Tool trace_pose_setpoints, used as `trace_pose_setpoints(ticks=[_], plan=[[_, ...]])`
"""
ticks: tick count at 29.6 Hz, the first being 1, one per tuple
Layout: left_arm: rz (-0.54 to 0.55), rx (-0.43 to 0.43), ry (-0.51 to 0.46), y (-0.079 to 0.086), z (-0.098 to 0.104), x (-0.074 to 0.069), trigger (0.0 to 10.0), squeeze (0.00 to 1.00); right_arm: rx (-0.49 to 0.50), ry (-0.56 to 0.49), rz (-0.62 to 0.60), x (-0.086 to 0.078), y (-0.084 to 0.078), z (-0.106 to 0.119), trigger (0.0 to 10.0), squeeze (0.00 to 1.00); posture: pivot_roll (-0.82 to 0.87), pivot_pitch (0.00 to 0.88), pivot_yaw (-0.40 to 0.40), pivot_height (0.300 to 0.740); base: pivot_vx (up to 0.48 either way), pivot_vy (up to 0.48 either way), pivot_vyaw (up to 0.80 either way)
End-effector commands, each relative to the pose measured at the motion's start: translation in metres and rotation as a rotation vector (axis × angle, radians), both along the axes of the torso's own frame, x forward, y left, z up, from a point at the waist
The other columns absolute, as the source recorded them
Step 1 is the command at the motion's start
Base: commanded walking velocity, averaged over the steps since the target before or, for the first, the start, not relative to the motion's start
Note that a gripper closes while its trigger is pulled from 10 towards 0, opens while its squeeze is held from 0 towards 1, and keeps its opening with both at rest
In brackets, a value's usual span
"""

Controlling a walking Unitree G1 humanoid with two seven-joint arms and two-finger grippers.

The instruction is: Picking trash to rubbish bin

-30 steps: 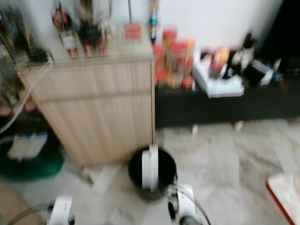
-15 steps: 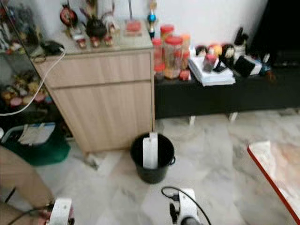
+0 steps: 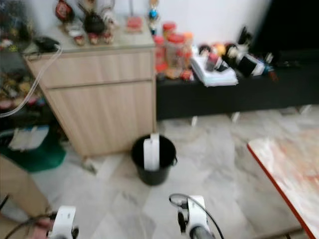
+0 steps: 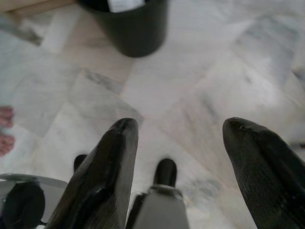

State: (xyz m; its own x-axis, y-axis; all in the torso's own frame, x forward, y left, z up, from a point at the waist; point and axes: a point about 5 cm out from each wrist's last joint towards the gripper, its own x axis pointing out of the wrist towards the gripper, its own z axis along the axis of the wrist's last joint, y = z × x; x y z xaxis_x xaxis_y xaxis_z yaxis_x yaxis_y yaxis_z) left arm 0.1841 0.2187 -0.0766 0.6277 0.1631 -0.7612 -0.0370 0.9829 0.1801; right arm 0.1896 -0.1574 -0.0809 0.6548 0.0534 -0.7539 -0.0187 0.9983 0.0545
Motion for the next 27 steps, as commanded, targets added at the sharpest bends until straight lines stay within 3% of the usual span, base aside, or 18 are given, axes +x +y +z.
trace_pose_setpoints(ticks=[1,27], plan=[[0.003,-0.004,0.003,-0.0004,0.0002,0.001,10.0,0.0,0.001,0.006,-0.01,0.0,-0.0009,-0.0002,10.0,0.0,-0.01,0.042,-0.016,0.74,0.0,0.0,-0.8],[-0.009,0.005,0.006,-0.0013,-0.0001,0.0008,10.0,0.0,-0.013,0.025,-0.009,-0.0025,-0.0017,-0.0018,10.0,0.0,-0.01,0.049,-0.013,0.74,0.0,0.0,-0.8]])
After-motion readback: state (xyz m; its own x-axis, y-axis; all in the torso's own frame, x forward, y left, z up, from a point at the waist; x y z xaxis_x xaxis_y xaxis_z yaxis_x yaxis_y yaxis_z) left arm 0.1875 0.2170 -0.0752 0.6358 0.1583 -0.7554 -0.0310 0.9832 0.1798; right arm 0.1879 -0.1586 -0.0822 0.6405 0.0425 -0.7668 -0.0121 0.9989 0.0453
